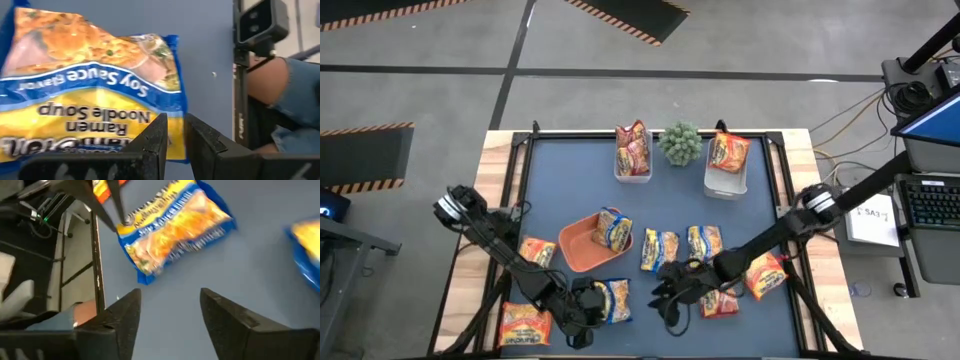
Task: Sort Maruchan noodles
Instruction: Put the blue noodle pack into the orange bin
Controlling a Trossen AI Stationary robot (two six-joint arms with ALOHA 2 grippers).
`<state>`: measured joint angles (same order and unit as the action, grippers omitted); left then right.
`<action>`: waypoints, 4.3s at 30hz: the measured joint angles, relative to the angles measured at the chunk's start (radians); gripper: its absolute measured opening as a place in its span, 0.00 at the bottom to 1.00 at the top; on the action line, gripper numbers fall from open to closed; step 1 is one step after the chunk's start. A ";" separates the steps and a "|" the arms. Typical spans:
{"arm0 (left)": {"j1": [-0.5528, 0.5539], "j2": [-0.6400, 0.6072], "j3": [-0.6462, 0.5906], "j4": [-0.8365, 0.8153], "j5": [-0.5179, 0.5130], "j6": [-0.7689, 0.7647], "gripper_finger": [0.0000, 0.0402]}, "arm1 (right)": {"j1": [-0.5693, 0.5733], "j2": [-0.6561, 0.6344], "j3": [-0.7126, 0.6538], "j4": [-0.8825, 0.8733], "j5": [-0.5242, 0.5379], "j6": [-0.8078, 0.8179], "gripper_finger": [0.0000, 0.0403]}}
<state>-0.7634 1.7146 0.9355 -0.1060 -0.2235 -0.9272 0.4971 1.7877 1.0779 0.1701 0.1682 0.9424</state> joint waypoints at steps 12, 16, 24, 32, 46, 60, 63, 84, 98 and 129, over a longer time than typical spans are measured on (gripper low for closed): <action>-0.016 0.068 0.000 0.021 -0.040 -0.043 0.12 | -0.049 0.119 0.208 -0.139 0.149 -0.247 0.56; -0.027 0.080 0.000 0.028 -0.065 -0.055 0.12 | -0.076 0.130 0.215 -0.150 0.150 -0.242 0.56; -0.041 0.081 -0.001 0.021 -0.109 -0.059 0.12 | -0.141 0.149 0.215 -0.166 0.098 -0.126 0.56; -0.041 0.082 -0.002 0.016 -0.137 -0.059 0.12 | -0.160 0.166 0.215 -0.159 0.033 -0.062 0.56; -0.041 0.082 -0.008 0.016 -0.162 -0.059 0.12 | -0.161 0.296 0.256 0.120 -0.121 -0.043 0.56; -0.044 0.083 -0.009 0.024 -0.178 -0.055 0.12 | -0.160 0.325 0.294 0.125 -0.142 -0.070 0.38; -0.052 0.079 -0.004 0.024 -0.182 -0.043 0.12 | -0.159 0.325 0.294 0.126 -0.144 -0.082 0.31; -0.115 -0.344 -0.001 0.018 -0.449 0.503 0.12 | -0.121 0.080 0.291 -0.079 0.047 -0.278 0.29; -0.092 -0.550 -0.022 -0.401 -0.834 0.527 0.12 | -0.170 0.097 0.290 0.072 0.713 -0.509 0.30; -0.077 -0.375 -0.190 -0.439 -0.749 -0.082 0.12 | -0.146 0.407 0.388 0.430 0.905 -0.710 0.35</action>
<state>-0.8405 1.3399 0.7452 -0.5454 -0.9727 -1.0091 0.3510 2.1952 1.4657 0.6004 1.0731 0.2328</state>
